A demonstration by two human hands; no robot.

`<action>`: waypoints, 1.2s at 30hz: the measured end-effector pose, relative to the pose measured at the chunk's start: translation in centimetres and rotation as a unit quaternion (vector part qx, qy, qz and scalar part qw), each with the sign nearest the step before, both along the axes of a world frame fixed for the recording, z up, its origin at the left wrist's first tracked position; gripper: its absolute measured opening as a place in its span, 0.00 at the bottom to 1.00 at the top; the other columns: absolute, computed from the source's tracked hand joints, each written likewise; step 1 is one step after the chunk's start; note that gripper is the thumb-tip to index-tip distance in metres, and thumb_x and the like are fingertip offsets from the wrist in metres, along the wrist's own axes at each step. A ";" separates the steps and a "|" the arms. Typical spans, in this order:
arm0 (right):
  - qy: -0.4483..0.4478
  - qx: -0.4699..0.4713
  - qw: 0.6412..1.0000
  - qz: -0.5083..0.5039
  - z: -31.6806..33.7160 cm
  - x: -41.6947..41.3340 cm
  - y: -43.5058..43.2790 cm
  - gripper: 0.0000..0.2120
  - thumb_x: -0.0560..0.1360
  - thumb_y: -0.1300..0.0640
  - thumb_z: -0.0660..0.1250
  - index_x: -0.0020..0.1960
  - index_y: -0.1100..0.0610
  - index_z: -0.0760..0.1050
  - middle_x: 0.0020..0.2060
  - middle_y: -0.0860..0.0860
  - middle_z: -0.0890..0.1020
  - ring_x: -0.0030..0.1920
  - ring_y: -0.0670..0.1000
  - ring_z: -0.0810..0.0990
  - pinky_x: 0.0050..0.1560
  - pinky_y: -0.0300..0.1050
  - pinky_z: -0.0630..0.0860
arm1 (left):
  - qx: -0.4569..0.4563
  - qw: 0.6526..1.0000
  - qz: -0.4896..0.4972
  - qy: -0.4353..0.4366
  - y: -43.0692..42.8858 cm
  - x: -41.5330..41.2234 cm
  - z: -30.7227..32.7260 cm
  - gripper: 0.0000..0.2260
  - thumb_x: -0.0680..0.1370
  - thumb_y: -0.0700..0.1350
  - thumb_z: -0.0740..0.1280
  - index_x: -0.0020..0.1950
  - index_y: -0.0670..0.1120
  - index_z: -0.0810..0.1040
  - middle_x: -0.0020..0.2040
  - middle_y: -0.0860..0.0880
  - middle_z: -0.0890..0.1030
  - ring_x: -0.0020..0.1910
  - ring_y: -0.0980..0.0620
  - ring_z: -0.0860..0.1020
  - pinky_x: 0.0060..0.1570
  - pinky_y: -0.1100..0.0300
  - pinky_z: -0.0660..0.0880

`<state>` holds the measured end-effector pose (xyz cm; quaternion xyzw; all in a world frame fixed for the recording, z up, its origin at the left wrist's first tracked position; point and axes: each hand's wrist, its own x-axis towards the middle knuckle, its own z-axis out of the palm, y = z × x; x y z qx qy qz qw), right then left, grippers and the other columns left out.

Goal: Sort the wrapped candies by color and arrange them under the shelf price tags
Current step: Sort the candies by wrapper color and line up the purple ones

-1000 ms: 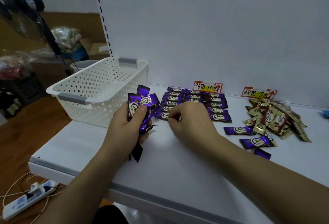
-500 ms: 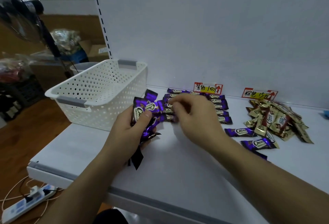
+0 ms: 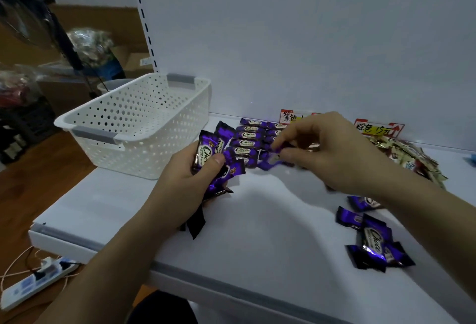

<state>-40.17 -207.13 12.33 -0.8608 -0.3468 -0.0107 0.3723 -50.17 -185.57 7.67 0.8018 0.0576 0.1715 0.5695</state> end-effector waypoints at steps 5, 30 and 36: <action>-0.085 -0.076 0.992 0.055 -2.5 -1.0 -2.8 0.09 0.74 0.61 0.75 0.47 0.46 0.84 0.45 0.39 0.81 0.46 0.41 0.80 0.46 0.38 0.76 | 0.008 1.000 0.006 0.009 -0.2 0.2 -0.1 0.08 0.83 0.45 0.64 0.45 0.49 0.80 0.37 0.54 0.84 0.34 0.59 0.80 0.34 0.70 0.73; 0.121 -0.045 0.992 0.002 -1.3 0.9 0.2 0.05 0.73 0.61 0.75 0.44 0.54 0.80 0.35 0.49 0.83 0.32 0.43 0.82 0.32 0.35 0.73 | 0.026 1.000 0.007 0.003 0.2 0.3 -0.5 0.09 0.83 0.46 0.64 0.44 0.47 0.80 0.38 0.51 0.84 0.35 0.57 0.79 0.36 0.69 0.73; -0.054 -0.064 0.996 -0.023 -4.1 0.0 -1.1 0.06 0.72 0.55 0.77 0.47 0.46 0.84 0.40 0.40 0.84 0.42 0.40 0.81 0.40 0.30 0.73 | 0.033 0.999 0.005 0.000 0.1 0.3 -0.5 0.09 0.83 0.46 0.64 0.44 0.49 0.80 0.37 0.52 0.84 0.35 0.57 0.79 0.35 0.69 0.73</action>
